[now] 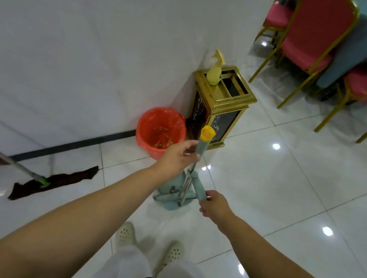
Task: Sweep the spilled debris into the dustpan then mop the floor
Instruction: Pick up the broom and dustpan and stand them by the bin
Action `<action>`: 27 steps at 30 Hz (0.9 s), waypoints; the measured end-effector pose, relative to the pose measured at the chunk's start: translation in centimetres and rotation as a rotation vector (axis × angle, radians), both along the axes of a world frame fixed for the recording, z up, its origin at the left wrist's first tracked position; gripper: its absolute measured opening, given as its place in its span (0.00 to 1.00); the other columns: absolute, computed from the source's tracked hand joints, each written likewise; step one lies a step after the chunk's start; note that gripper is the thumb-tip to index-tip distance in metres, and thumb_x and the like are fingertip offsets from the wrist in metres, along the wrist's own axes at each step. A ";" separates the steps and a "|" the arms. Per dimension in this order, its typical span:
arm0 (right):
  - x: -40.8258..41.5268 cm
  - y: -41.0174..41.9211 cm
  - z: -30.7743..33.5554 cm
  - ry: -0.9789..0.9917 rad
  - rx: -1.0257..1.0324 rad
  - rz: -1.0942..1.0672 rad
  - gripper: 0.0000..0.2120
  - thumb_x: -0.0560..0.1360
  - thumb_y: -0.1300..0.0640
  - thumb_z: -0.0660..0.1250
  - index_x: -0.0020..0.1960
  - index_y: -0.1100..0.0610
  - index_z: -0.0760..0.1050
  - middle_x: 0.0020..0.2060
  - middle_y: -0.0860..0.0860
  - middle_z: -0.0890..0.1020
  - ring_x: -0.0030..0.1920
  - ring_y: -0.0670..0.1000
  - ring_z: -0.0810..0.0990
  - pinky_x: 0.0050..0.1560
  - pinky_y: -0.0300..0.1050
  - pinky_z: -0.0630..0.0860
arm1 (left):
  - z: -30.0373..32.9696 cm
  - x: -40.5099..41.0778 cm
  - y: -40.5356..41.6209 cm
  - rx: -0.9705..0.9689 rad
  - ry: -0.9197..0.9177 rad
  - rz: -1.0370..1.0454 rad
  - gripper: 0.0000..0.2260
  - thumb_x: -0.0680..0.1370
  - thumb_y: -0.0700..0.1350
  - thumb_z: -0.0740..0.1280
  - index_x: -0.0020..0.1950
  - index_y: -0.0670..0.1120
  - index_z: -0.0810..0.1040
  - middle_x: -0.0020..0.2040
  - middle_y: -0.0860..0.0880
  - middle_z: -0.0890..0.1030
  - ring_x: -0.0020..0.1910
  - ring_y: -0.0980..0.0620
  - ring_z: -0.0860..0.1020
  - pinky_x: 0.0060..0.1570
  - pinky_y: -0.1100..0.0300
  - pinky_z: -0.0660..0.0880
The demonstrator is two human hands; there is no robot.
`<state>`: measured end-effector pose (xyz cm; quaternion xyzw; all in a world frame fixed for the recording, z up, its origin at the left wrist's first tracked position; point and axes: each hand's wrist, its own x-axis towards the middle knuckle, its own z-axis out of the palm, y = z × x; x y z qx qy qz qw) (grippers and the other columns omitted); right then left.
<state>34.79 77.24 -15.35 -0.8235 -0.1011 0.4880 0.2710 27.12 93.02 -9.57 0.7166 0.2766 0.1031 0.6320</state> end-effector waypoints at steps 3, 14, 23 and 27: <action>-0.4 0.7 0.4 0.035 -0.001 0.040 0.14 0.75 0.70 0.60 0.60 0.69 0.74 0.40 0.57 0.76 0.35 0.51 0.76 0.36 0.39 0.76 | 0.1 -0.8 0.3 0.041 -0.027 0.016 0.13 0.78 0.38 0.65 0.61 0.48 0.75 0.51 0.53 0.77 0.50 0.56 0.76 0.57 0.55 0.73; -4.2 8.3 2.9 0.005 0.026 0.322 0.15 0.73 0.69 0.66 0.59 0.65 0.75 0.50 0.60 0.80 0.49 0.57 0.80 0.47 0.44 0.80 | 1.2 -9.3 6.6 -0.074 -0.090 0.290 0.12 0.78 0.34 0.63 0.61 0.41 0.75 0.50 0.45 0.77 0.47 0.53 0.76 0.49 0.63 0.76; -9.4 19.1 4.5 -0.150 0.012 0.501 0.11 0.74 0.67 0.64 0.55 0.64 0.78 0.44 0.60 0.81 0.42 0.52 0.77 0.48 0.46 0.79 | 3.5 -17.9 16.7 -0.027 -0.063 0.364 0.13 0.77 0.33 0.65 0.61 0.39 0.76 0.48 0.48 0.80 0.43 0.60 0.78 0.42 0.76 0.73; -11.3 24.2 4.8 -0.122 0.021 0.607 0.12 0.72 0.68 0.65 0.55 0.64 0.78 0.40 0.54 0.79 0.38 0.49 0.77 0.35 0.38 0.75 | 4.7 -21.5 21.3 0.064 -0.029 0.368 0.14 0.76 0.32 0.66 0.61 0.39 0.76 0.50 0.47 0.79 0.46 0.55 0.77 0.43 0.78 0.72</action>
